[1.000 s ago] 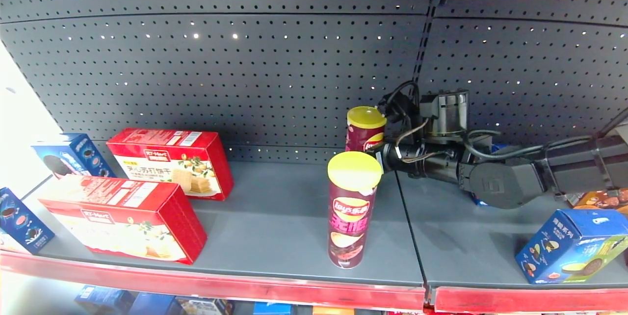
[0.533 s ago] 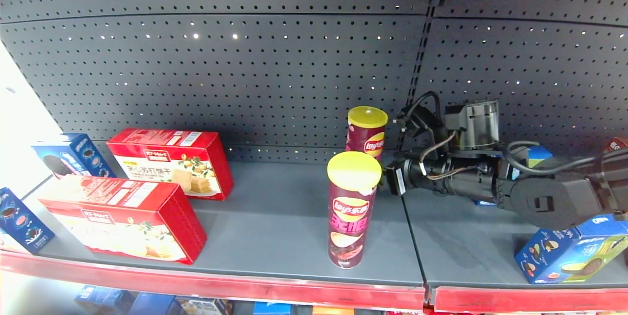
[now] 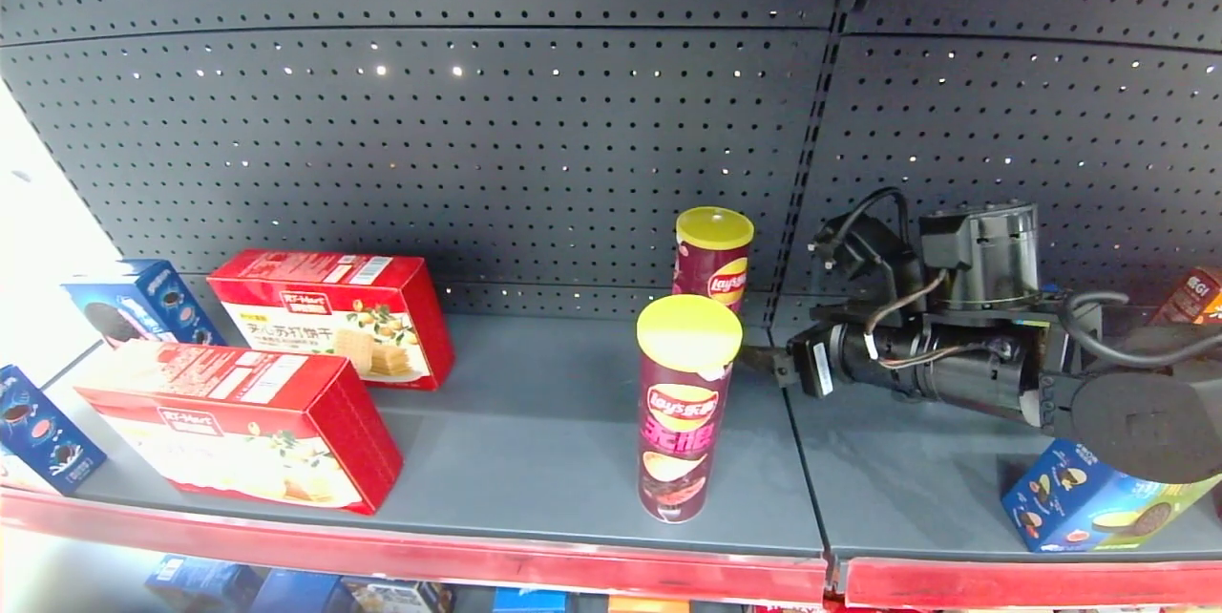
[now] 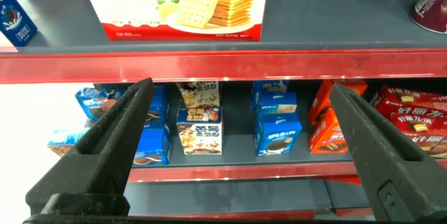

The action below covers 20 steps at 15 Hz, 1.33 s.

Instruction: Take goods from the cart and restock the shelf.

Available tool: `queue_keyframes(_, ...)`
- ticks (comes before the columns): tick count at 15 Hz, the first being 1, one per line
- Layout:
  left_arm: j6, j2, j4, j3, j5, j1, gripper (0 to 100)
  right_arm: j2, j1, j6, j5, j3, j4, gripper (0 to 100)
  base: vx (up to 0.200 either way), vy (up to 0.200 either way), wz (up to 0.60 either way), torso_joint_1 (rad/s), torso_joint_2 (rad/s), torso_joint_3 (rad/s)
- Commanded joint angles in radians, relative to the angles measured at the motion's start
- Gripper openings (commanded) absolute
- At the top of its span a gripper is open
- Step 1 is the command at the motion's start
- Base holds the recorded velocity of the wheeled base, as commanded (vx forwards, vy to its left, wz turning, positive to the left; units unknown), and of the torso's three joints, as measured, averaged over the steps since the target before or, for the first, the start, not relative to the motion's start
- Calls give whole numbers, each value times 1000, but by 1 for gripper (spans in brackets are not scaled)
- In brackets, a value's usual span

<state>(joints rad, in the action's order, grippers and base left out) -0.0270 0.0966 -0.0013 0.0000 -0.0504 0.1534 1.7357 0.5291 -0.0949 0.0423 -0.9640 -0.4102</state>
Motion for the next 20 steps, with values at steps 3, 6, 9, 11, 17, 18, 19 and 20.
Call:
queue_keyframes(3, -1, 2, 0, 0, 0, 0, 100, 13, -17, 6, 71, 10, 16, 100, 0, 0, 0, 0, 0, 0)
queue_keyframes(6, -1, 2, 0, 0, 0, 0, 100, 80, -38, 21, 151, -41, 22, 100, 0, 0, 0, 0, 0, 0)
queue_keyframes(9, -1, 2, 0, 0, 0, 0, 100, 136, -41, 60, 166, -136, 47, 100, 0, 0, 0, 0, 0, 0)
queue_keyframes(11, -1, 2, 0, 0, 0, 0, 100, 173, -43, 75, 205, -191, 48, 100, 0, 0, 0, 0, 0, 0)
queue_keyframes(17, -1, 2, 0, 0, 0, 0, 100, 231, -29, 80, 203, -237, 25, 100, 0, 0, 0, 0, 0, 0)
queue_keyframes(18, -1, 2, 0, 0, 0, 0, 100, 231, -28, 80, 203, -237, 24, 100, 0, 0, 0, 0, 0, 0)
queue_keyframes(19, -1, 2, 0, 0, 0, 0, 100, 229, -23, 80, 198, -237, 24, 100, 0, 0, 0, 0, 0, 0)
queue_keyframes(20, -1, 2, 0, 0, 0, 0, 100, 229, -20, 80, 197, -239, 24, 100, 0, 0, 0, 0, 0, 0)
